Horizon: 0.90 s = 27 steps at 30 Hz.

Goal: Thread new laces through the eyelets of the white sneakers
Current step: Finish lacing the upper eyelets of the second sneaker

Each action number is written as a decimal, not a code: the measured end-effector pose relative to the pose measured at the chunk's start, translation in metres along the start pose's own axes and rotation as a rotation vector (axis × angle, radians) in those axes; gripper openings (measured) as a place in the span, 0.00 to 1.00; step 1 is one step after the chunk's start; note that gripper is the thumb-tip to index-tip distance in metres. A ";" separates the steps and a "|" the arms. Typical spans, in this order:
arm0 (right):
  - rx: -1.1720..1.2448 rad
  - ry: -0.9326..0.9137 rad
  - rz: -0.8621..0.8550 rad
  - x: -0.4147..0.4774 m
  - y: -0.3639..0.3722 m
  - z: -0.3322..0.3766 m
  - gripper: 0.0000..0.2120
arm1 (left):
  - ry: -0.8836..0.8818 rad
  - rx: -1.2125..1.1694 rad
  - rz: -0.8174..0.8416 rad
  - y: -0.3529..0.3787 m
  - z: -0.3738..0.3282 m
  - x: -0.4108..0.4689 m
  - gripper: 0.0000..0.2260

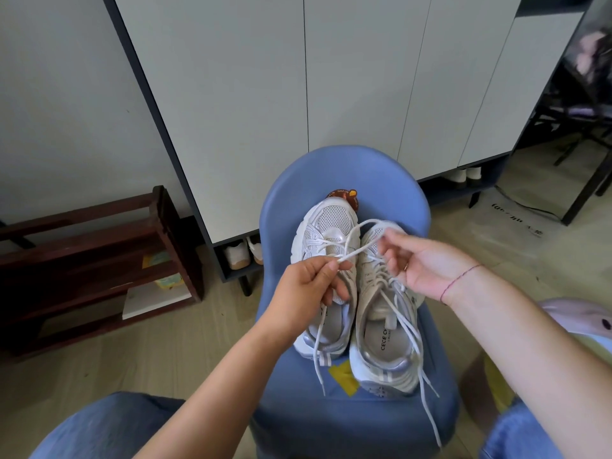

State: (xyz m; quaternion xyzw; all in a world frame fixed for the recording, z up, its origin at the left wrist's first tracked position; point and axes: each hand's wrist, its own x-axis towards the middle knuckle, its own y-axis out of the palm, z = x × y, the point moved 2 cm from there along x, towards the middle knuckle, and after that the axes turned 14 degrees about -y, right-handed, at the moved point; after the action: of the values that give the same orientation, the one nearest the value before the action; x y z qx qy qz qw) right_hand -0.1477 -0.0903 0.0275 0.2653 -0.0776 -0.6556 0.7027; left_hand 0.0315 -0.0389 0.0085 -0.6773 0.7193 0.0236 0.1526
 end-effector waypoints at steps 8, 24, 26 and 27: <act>-0.421 -0.132 0.153 -0.006 0.014 -0.020 0.06 | -0.003 0.111 -0.090 0.002 0.001 -0.002 0.11; -0.936 -0.339 0.152 0.003 0.010 -0.022 0.09 | -0.275 -0.140 0.038 0.017 0.016 0.002 0.10; -1.012 -0.368 0.143 0.003 0.010 -0.023 0.10 | -0.267 -0.145 0.026 0.017 0.017 0.002 0.10; -1.040 -0.381 0.137 0.003 0.010 -0.023 0.10 | -0.263 -0.148 0.021 0.017 0.017 0.002 0.10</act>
State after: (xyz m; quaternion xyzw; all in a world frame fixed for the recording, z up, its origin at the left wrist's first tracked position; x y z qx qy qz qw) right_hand -0.1276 -0.0874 0.0122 -0.2453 0.1133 -0.5966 0.7557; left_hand 0.0184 -0.0353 -0.0111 -0.6702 0.6964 0.1666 0.1952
